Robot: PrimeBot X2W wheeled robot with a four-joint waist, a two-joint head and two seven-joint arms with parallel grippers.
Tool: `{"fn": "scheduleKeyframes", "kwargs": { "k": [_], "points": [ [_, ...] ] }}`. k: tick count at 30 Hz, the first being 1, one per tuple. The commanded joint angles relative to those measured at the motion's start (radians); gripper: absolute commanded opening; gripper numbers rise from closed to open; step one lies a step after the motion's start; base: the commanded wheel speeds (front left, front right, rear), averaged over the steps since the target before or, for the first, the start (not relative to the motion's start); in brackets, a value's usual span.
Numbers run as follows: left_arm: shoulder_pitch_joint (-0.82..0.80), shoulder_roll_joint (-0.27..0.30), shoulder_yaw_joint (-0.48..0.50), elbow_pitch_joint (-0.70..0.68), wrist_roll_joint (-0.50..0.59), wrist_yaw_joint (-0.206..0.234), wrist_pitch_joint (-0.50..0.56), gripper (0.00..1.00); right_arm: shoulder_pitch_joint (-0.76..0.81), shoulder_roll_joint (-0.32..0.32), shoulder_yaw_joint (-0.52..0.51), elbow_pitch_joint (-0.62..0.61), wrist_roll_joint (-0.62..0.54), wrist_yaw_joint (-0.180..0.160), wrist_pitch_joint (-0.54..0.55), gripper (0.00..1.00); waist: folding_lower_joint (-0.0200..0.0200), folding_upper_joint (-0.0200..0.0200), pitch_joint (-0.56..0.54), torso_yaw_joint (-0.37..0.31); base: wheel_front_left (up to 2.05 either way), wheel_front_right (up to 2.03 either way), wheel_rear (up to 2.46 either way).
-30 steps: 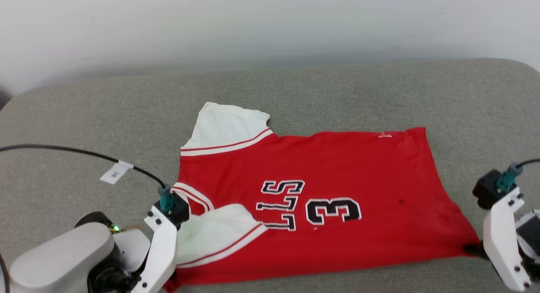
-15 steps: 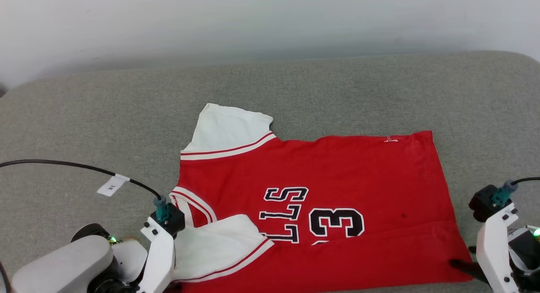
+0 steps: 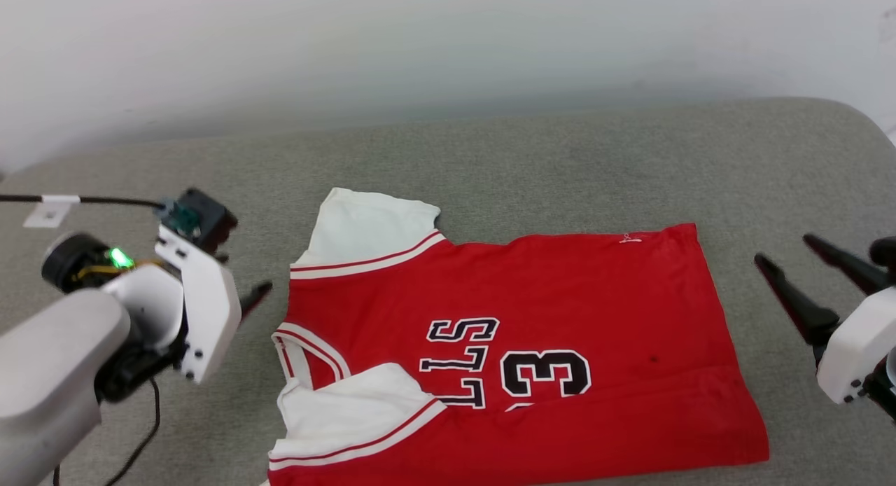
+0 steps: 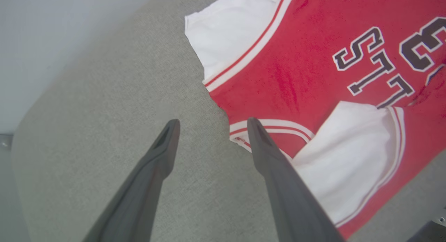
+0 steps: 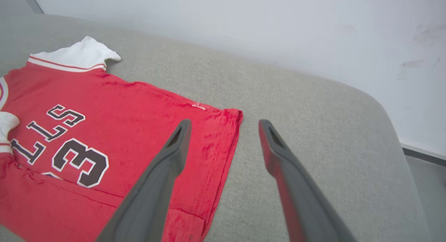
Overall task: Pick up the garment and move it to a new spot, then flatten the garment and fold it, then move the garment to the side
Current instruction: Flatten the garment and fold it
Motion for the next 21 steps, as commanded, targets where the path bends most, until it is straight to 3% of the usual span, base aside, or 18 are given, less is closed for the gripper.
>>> {"fn": "scheduleKeyframes", "kwargs": {
  "k": [1, 5, 10, 16, 21],
  "points": [
    [-0.02, -0.012, 0.007, 0.009, 0.019, 0.012, -0.022, 1.0, 0.021, 0.026, -0.031, -0.014, -0.023, -0.001, -0.03, 1.0, 0.0, 0.0, 0.008, -0.009, 0.0, 0.0, 0.0],
    [-0.087, -0.035, 0.052, 0.06, 0.052, 0.046, -0.088, 1.0, 0.075, 0.137, -0.167, -0.096, -0.138, -0.001, -0.149, 1.0, 0.0, 0.0, 0.043, -0.038, 0.0, 0.0, 0.0],
    [-0.179, -0.05, 0.087, 0.122, 0.052, 0.041, -0.073, 1.0, 0.141, 0.275, -0.273, -0.233, -0.245, -0.001, -0.223, 1.0, 0.0, 0.0, 0.11, -0.079, 0.0, 0.0, 0.0],
    [-0.302, -0.066, 0.117, 0.17, 0.033, 0.028, 0.015, 1.0, 0.219, 0.436, -0.349, -0.374, -0.325, -0.001, -0.257, 1.0, 0.0, 0.0, 0.21, -0.122, 0.0, 0.0, 0.0],
    [-0.396, -0.073, 0.103, 0.191, -0.005, 0.002, 0.199, 1.0, 0.24, 0.495, -0.353, -0.42, -0.352, -0.001, -0.25, 1.0, 0.0, 0.0, 0.282, -0.156, 0.0, 0.0, 0.0]
  ]
}}
